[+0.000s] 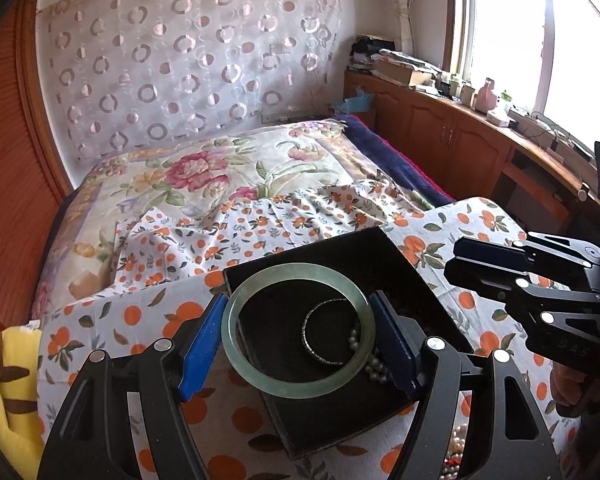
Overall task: Organize jewelry
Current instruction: 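Open the right tool inside the box while the left tool drops the jade bangle into it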
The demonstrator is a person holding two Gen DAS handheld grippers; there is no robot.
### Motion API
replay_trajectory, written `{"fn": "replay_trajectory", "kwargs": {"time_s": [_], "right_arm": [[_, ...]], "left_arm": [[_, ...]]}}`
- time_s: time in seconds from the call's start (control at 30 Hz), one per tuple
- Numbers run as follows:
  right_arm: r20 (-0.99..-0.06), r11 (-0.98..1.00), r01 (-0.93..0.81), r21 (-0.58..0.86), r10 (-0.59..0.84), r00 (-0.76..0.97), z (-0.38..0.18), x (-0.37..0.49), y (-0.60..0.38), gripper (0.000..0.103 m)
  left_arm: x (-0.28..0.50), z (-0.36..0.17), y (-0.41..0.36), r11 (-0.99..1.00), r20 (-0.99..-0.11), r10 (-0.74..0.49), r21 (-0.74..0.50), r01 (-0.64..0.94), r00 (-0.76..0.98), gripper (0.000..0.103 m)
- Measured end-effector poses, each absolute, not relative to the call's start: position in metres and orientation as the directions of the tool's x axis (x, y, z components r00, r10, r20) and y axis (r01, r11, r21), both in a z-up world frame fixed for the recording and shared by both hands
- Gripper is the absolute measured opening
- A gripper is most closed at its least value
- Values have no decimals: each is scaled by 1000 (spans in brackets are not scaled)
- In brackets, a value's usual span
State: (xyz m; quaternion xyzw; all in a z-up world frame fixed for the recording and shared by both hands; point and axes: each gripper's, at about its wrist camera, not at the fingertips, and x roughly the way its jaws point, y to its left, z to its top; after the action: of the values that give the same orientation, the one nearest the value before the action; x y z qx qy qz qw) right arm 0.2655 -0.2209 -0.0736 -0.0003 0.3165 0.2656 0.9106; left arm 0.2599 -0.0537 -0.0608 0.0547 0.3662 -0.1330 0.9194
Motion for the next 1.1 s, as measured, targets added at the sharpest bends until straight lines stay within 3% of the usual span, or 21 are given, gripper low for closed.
{"fn": "replay_trajectory", "kwargs": {"time_s": [0.2, 0.3, 0.77, 1.1], "right_arm": [[-575, 861, -480, 169, 482, 661, -72, 267, -223, 26], [-576, 863, -477, 166, 478, 664, -71, 267, -225, 26], [-564, 873, -483, 73, 435, 701, -47, 235, -220, 26], [-626, 870, -486, 86, 426, 653, -75, 179, -226, 26]], "left_arm": [[263, -61, -58, 956, -687, -208, 6, 292, 696, 69], [260, -58, -58, 956, -670, -217, 1, 293, 710, 80], [184, -50, -45, 949, -651, -266, -46, 312, 712, 80], [129, -69, -20, 957, -660, -261, -79, 280, 705, 81]]}}
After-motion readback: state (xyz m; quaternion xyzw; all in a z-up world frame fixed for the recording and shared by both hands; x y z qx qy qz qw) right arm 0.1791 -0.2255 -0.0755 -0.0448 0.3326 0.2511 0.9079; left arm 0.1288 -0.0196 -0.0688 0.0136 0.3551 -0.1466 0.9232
